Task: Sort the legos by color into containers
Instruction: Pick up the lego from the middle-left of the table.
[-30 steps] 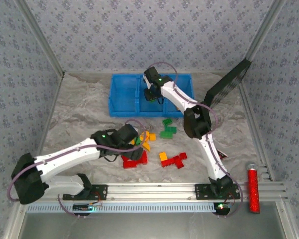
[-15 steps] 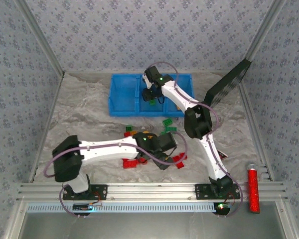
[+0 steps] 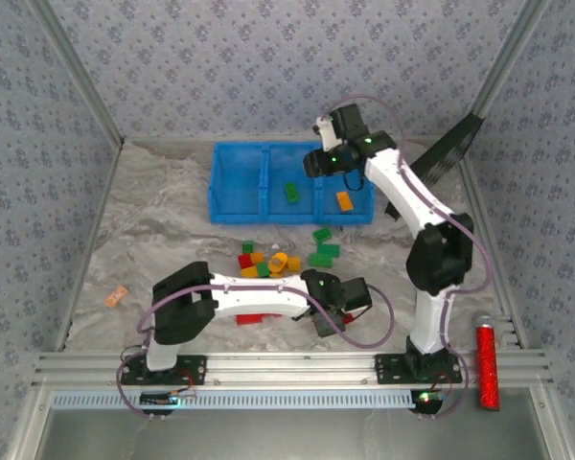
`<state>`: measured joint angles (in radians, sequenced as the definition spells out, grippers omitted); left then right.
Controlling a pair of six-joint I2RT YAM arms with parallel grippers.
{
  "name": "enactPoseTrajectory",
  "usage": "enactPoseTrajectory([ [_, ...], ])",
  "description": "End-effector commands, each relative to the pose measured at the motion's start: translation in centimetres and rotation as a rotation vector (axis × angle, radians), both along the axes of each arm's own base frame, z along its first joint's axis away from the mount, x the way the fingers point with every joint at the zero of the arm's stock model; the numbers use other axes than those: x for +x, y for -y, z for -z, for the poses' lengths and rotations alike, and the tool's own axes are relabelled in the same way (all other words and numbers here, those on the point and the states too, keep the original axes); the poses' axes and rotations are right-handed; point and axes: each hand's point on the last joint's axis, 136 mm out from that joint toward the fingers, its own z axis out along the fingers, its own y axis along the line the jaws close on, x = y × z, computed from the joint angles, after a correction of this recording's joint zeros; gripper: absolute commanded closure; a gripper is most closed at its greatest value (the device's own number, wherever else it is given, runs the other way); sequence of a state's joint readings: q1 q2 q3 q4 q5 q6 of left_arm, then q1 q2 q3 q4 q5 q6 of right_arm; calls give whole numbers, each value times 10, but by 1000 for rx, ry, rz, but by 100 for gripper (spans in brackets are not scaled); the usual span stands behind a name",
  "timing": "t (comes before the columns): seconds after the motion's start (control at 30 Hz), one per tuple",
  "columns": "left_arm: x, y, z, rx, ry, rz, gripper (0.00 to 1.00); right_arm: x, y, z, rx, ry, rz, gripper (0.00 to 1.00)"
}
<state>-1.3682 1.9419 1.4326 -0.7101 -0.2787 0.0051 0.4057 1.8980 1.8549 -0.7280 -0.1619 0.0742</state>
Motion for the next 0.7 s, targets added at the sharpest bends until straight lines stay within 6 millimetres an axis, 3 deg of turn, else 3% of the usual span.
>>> enactPoseTrajectory([
  [0.0,3,0,4,52,27,34,19,-21,6,-4,7,0,-1,42],
  [0.27,-4,10,21,47,-23,61,31,-48,45,-3,17,-19,90,41],
  [0.67,-5,-1,38,112,-39,45,62,-55,83,3,-21,-30,182,41],
])
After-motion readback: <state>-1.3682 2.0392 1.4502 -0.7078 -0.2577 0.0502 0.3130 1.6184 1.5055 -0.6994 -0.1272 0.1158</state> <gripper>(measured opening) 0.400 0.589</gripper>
